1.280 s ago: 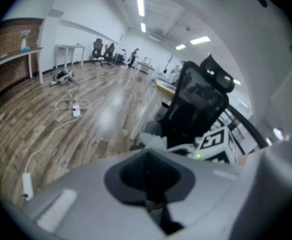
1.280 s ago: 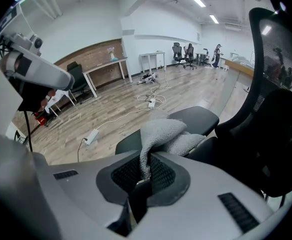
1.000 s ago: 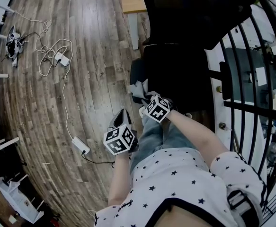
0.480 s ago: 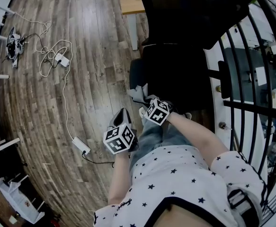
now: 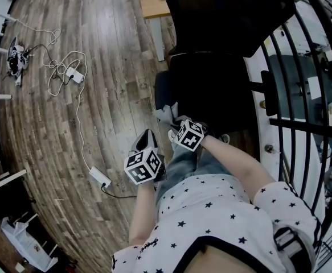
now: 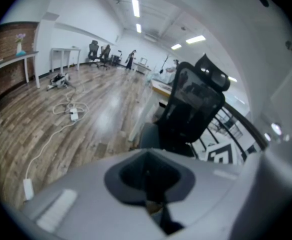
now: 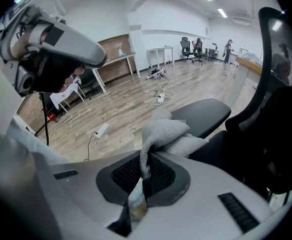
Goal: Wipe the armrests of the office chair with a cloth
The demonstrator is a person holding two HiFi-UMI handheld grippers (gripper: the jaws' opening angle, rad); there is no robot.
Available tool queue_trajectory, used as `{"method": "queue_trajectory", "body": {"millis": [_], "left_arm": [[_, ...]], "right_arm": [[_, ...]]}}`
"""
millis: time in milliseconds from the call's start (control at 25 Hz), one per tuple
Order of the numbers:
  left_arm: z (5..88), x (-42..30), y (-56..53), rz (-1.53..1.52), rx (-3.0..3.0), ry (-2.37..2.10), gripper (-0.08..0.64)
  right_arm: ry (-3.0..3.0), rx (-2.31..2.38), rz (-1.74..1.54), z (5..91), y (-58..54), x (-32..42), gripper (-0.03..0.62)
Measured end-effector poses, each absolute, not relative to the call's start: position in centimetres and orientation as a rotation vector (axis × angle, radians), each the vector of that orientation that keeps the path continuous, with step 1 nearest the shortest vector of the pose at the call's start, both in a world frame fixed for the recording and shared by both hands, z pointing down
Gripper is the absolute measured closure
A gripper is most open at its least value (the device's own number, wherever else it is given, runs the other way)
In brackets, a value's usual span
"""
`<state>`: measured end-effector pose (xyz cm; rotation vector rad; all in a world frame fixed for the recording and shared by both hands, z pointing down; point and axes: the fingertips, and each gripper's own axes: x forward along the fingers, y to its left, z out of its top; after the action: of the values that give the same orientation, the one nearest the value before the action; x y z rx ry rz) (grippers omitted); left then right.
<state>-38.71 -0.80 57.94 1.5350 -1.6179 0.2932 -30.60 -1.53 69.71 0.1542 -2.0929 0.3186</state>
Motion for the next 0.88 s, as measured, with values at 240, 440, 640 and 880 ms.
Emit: {"method": "queue_trajectory", "body": {"millis": [240,440,640,880], "left_arm": [[57.3,-38.4,-1.4,0.281,1.547,-1.639,0.554],[56.3,-37.6,-1.6,0.266,1.565,-1.650,0.554],[55.7,-35.9,-1.8,0.270,1.594,-1.658,0.554],[54.4,-33.0,-1.3,0.260,1.620,-1.663,0.554]], "right_arm": [[-2.145,0.211,0.346,68.2,-1.6,-29.8,0.563],[-2.208,0.261,0.372,65.5,-1.5,-28.6,0.563],[-2.266,0.339,0.433,62.7,-1.5,-26.2,0.563],[-2.351,0.426,0.454,59.2,-1.3,-23.1,0.563]]}}
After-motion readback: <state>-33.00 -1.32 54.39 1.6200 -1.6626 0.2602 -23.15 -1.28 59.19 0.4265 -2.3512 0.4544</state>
